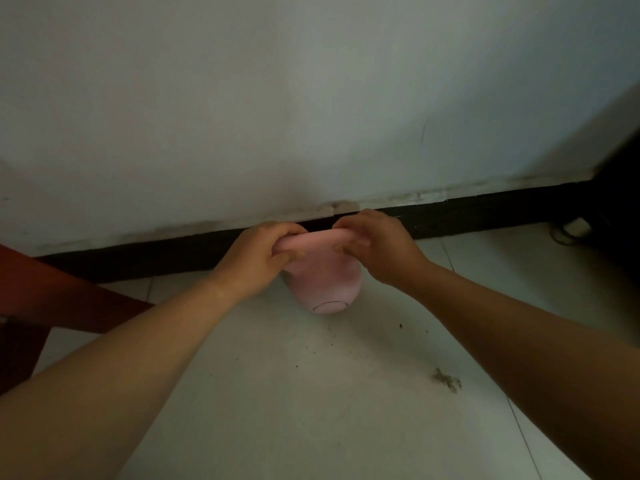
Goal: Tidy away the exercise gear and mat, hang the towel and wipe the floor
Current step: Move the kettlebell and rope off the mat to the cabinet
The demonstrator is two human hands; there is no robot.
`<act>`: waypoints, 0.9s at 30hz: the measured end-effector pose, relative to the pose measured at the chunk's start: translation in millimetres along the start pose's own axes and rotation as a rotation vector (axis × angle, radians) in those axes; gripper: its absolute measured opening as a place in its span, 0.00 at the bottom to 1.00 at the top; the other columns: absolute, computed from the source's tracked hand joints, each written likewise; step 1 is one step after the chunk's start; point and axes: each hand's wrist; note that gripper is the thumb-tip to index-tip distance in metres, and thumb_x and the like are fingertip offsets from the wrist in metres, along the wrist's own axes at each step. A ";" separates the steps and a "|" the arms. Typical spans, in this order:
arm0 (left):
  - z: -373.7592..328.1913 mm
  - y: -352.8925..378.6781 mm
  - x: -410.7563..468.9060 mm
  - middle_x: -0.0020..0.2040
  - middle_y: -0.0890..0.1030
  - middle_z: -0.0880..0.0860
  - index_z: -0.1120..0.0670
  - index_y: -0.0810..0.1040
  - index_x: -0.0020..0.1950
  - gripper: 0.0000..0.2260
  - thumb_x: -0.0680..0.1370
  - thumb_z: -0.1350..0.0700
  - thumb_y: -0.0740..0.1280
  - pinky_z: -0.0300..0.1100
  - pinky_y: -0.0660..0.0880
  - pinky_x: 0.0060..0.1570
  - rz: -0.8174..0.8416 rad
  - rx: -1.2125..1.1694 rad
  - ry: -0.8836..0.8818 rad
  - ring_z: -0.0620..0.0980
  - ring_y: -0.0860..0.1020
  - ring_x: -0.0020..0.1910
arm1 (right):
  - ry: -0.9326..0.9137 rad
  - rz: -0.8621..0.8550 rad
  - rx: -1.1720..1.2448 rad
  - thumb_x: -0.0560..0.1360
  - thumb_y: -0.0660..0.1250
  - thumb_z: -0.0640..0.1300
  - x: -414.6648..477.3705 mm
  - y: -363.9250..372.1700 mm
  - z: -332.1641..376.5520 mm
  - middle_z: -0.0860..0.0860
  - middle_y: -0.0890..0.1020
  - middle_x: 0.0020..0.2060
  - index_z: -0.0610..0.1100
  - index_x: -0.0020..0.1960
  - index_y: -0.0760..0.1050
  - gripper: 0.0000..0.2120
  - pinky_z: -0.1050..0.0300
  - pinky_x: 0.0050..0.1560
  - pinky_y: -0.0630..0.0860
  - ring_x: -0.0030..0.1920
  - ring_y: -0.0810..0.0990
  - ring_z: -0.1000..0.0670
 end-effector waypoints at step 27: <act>10.7 -8.7 -20.8 0.59 0.78 0.51 0.52 0.76 0.62 0.16 0.75 0.56 0.68 0.36 0.66 0.52 -0.101 -0.011 -0.109 0.49 0.75 0.56 | 0.024 -0.054 0.035 0.73 0.70 0.47 -0.7 18.0 17.4 0.49 0.77 0.59 0.48 0.64 0.74 0.20 0.63 0.55 0.66 0.58 0.74 0.50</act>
Point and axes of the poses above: each hand's wrist, its own x-axis towards the middle knuckle, its own y-axis out of the palm, z = x × y
